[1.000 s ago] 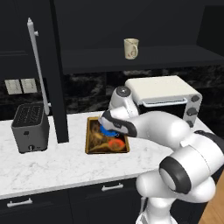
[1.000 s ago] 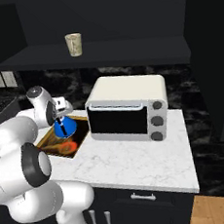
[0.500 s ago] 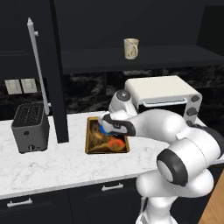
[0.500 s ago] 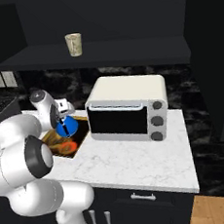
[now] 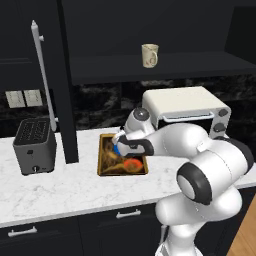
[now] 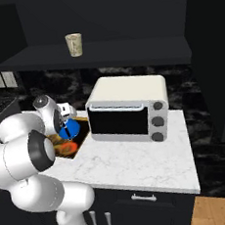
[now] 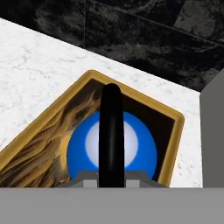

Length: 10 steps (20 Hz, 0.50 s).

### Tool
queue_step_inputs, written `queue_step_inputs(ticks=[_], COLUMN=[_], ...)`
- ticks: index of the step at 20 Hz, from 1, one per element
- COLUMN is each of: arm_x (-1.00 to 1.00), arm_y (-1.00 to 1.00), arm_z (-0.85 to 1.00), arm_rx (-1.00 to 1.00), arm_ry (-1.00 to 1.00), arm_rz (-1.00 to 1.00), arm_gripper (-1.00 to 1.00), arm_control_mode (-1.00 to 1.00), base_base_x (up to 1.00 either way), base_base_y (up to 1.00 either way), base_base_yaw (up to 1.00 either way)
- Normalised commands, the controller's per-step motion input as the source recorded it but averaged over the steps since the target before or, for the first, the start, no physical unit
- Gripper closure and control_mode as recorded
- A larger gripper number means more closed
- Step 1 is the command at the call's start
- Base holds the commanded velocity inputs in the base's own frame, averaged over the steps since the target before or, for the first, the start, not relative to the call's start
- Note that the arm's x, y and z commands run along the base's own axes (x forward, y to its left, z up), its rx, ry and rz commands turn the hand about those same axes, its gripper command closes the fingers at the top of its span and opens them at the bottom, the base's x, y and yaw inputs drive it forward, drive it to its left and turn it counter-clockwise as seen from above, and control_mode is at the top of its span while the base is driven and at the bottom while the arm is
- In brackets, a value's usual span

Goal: Pick the kettle from the counter and place it on the tray. Then pick the mug from the cabinet and place it on the tray. Then close the cabinet doors.

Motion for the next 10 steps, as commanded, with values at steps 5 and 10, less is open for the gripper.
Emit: queue_step_inputs(ticks=[5,10], arm_x=[0.22,0.26], arm_y=[0.00,0.00], arm_z=[-0.09,-0.03], arm_rx=[0.00,0.02], arm_ry=[0.00,-0.02], arm_rz=[0.00,0.00], arm_gripper=[1.00,1.00], arm_control_mode=[-1.00,-1.00], base_base_x=[0.00,0.00], base_base_y=[0.00,0.00], base_base_yaw=[0.00,0.00])
